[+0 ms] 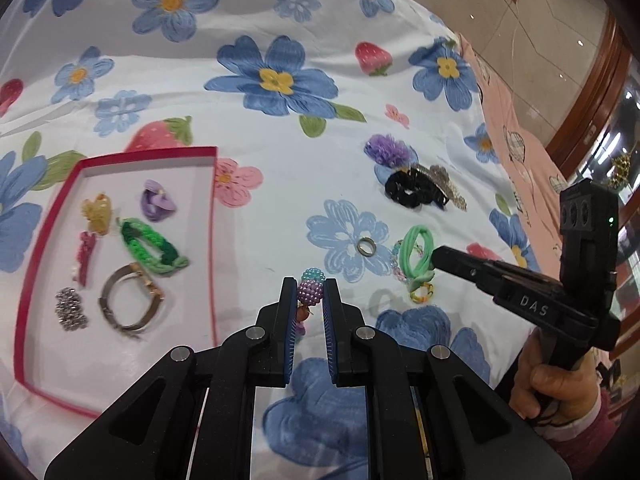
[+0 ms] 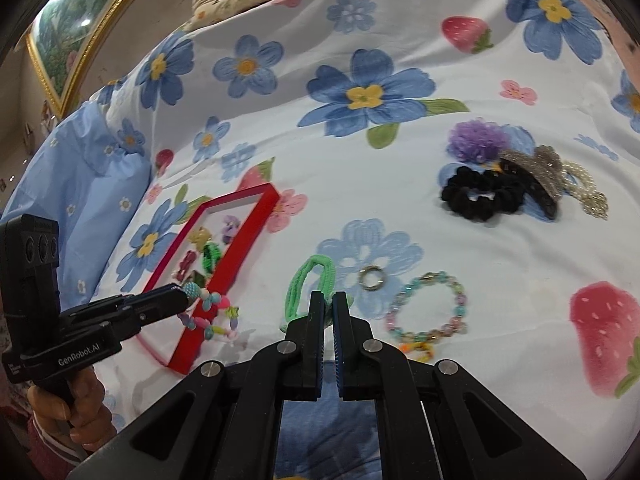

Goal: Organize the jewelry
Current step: 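Carry the bracelet and green tie into the tray and open both tools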

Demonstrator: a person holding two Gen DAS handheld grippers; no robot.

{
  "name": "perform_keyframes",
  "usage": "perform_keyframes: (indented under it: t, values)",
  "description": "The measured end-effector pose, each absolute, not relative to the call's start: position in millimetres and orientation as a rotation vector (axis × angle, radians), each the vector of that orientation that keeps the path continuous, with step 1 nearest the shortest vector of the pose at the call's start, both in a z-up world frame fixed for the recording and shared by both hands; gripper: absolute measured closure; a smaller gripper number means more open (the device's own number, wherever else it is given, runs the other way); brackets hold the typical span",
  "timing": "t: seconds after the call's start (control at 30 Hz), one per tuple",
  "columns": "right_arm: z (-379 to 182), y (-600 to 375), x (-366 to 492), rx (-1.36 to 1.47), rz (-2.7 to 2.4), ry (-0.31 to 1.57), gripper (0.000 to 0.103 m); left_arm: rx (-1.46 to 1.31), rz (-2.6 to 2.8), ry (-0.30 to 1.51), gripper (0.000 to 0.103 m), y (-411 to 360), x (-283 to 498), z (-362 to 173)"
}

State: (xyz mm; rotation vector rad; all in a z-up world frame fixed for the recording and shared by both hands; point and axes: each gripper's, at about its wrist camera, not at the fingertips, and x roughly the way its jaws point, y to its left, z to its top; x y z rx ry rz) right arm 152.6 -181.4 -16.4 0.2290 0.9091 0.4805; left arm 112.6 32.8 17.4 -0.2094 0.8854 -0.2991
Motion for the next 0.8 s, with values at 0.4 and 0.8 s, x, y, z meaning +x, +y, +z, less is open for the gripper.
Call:
perform_keyframes:
  t: [0.4, 0.8]
  values:
    - [-8, -143, 146, 0.206, 0.568, 0.911, 0.099, -0.263, -0.222, 0.844, 0.092, 85, 91, 31]
    - [-12, -82, 141, 0.159, 0.692, 0.942, 0.099, -0.319, -0.129, 0.834, 0.092, 136, 77, 25]
